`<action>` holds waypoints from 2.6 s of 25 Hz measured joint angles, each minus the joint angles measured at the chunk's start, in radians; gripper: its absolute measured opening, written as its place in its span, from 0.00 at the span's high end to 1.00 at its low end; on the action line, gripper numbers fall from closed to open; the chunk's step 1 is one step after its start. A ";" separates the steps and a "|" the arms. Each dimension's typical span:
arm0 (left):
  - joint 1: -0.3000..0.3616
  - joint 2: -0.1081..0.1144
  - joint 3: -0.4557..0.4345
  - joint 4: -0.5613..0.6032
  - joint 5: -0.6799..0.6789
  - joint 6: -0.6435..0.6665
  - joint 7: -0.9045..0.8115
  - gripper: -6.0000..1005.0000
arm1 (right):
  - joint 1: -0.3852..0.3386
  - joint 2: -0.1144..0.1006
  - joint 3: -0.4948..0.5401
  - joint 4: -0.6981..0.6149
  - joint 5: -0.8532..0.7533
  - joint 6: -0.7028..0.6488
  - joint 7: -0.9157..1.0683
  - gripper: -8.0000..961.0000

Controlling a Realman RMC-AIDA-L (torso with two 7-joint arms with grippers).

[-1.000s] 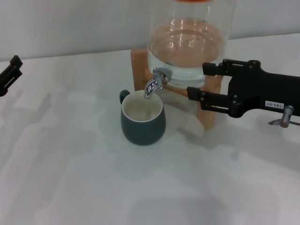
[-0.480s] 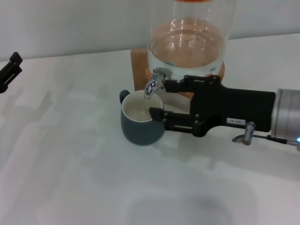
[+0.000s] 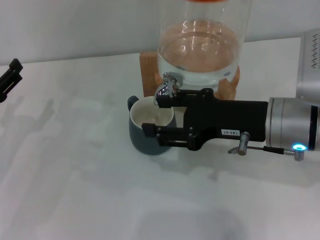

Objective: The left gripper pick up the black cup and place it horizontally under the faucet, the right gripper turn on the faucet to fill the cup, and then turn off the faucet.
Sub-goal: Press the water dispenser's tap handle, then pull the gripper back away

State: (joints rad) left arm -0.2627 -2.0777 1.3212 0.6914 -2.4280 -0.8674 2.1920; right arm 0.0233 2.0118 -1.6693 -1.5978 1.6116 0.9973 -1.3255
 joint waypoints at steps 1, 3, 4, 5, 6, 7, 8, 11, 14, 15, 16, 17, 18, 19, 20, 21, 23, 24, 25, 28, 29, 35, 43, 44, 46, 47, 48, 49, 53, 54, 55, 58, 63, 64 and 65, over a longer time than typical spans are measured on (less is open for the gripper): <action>0.000 0.000 0.000 0.000 0.000 -0.001 0.000 0.11 | 0.000 0.000 0.000 0.000 0.000 0.000 0.000 0.29; 0.000 -0.001 0.000 0.000 0.000 -0.001 0.000 0.11 | 0.007 0.000 -0.004 0.008 0.000 0.000 0.000 0.29; 0.000 -0.001 0.001 0.001 0.000 -0.002 0.000 0.11 | 0.008 0.000 -0.004 0.008 0.000 -0.001 0.000 0.29; 0.000 -0.001 0.001 0.001 0.000 -0.002 0.000 0.11 | 0.009 0.000 -0.005 0.009 0.000 -0.001 0.000 0.29; 0.000 -0.001 0.002 0.001 0.000 -0.002 0.000 0.11 | 0.010 0.000 -0.006 0.009 0.000 -0.003 0.000 0.29; 0.000 -0.001 0.002 0.001 0.000 -0.002 0.000 0.11 | 0.011 0.000 -0.007 0.010 0.001 -0.005 0.000 0.29; 0.001 -0.001 0.003 0.001 0.000 -0.002 0.000 0.11 | 0.013 0.000 -0.008 0.012 0.001 -0.010 0.000 0.29; 0.001 -0.001 0.005 0.001 0.000 -0.002 0.000 0.11 | 0.016 0.001 -0.012 0.020 0.001 -0.026 0.000 0.29; 0.002 -0.001 0.005 0.002 0.000 -0.007 0.000 0.11 | 0.021 0.001 -0.019 0.035 0.001 -0.049 -0.004 0.29; 0.002 -0.001 0.006 0.002 0.000 -0.010 0.000 0.11 | 0.025 0.001 -0.021 0.043 0.001 -0.056 -0.005 0.29; 0.004 -0.001 0.006 0.002 0.000 -0.013 0.000 0.11 | 0.030 0.001 -0.022 0.052 0.000 -0.062 -0.006 0.29; 0.005 -0.001 0.006 0.002 0.000 -0.014 0.000 0.11 | 0.035 0.001 -0.022 0.061 0.000 -0.066 -0.006 0.29; 0.005 -0.001 0.006 0.002 0.000 -0.014 0.000 0.11 | 0.042 0.001 -0.022 0.073 0.000 -0.069 -0.006 0.29; 0.006 -0.001 0.006 0.002 0.000 -0.015 0.000 0.11 | 0.045 0.001 -0.022 0.077 0.000 -0.071 -0.006 0.29; 0.006 -0.001 0.006 0.002 0.000 -0.015 0.000 0.11 | 0.048 0.001 -0.022 0.082 0.000 -0.074 -0.006 0.29; 0.008 -0.001 0.006 0.002 0.000 -0.015 0.000 0.11 | 0.050 0.001 -0.022 0.086 0.001 -0.076 -0.006 0.29; 0.008 -0.001 0.006 0.002 0.000 -0.015 0.000 0.11 | 0.051 0.001 -0.022 0.088 0.001 -0.077 -0.006 0.29; 0.008 -0.001 0.006 0.002 0.000 -0.015 0.000 0.11 | 0.051 0.001 -0.022 0.088 0.001 -0.077 -0.006 0.29; 0.008 -0.001 0.006 0.002 0.000 -0.015 0.000 0.11 | 0.051 0.001 -0.021 0.088 0.001 -0.077 -0.007 0.29; 0.008 -0.001 0.006 0.002 0.000 -0.015 0.000 0.11 | 0.052 0.001 -0.018 0.089 0.001 -0.077 -0.007 0.29; 0.008 -0.001 0.006 0.002 0.000 -0.015 0.000 0.11 | 0.052 0.000 -0.018 0.089 0.001 -0.077 -0.007 0.29; 0.007 -0.001 0.006 0.002 0.000 -0.015 0.000 0.11 | 0.052 -0.001 -0.015 0.090 0.001 -0.079 -0.008 0.29; 0.008 -0.001 0.007 0.002 0.000 -0.015 0.000 0.11 | 0.052 -0.001 -0.002 0.090 0.001 -0.089 -0.009 0.29; 0.009 -0.001 0.007 0.002 0.000 -0.015 0.000 0.11 | 0.051 -0.001 -0.001 0.090 0.001 -0.090 -0.009 0.29; 0.009 -0.001 0.007 0.002 0.000 -0.017 0.000 0.11 | 0.049 -0.001 -0.001 0.089 0.001 -0.090 -0.009 0.29; 0.010 -0.001 0.007 0.002 0.000 -0.019 0.000 0.11 | 0.048 -0.001 0.000 0.088 0.001 -0.090 -0.009 0.29; 0.010 -0.001 0.006 0.002 0.000 -0.021 0.000 0.11 | 0.047 -0.001 0.000 0.086 0.001 -0.090 -0.009 0.29; 0.011 -0.001 0.005 0.002 0.000 -0.023 0.000 0.11 | 0.047 -0.001 0.002 0.084 0.001 -0.090 -0.009 0.29; 0.011 0.000 0.002 0.002 0.000 -0.026 0.000 0.11 | 0.044 -0.001 0.012 0.080 0.001 -0.085 -0.008 0.29; 0.012 0.000 0.002 0.002 0.000 -0.026 0.000 0.11 | 0.043 -0.002 0.013 0.080 0.001 -0.084 -0.008 0.29; 0.011 0.000 0.002 0.002 0.000 -0.026 0.000 0.11 | 0.043 -0.002 0.014 0.079 0.001 -0.084 -0.007 0.29; 0.011 0.001 0.001 0.002 0.000 -0.027 0.000 0.11 | 0.043 -0.002 0.014 0.078 0.001 -0.083 -0.006 0.29; 0.011 0.001 0.001 0.002 0.000 -0.027 0.000 0.11 | 0.042 -0.002 0.031 0.078 0.001 -0.080 -0.006 0.29; 0.011 0.001 0.001 0.002 0.000 -0.027 0.000 0.11 | 0.042 -0.002 0.035 0.078 0.001 -0.079 -0.006 0.29; 0.011 0.001 0.001 0.002 0.000 -0.027 0.000 0.11 | 0.042 -0.002 0.036 0.079 0.001 -0.079 -0.006 0.29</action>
State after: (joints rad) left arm -0.2516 -2.0770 1.3222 0.6933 -2.4282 -0.8944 2.1920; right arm 0.0651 2.0094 -1.6329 -1.5190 1.6122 0.9183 -1.3316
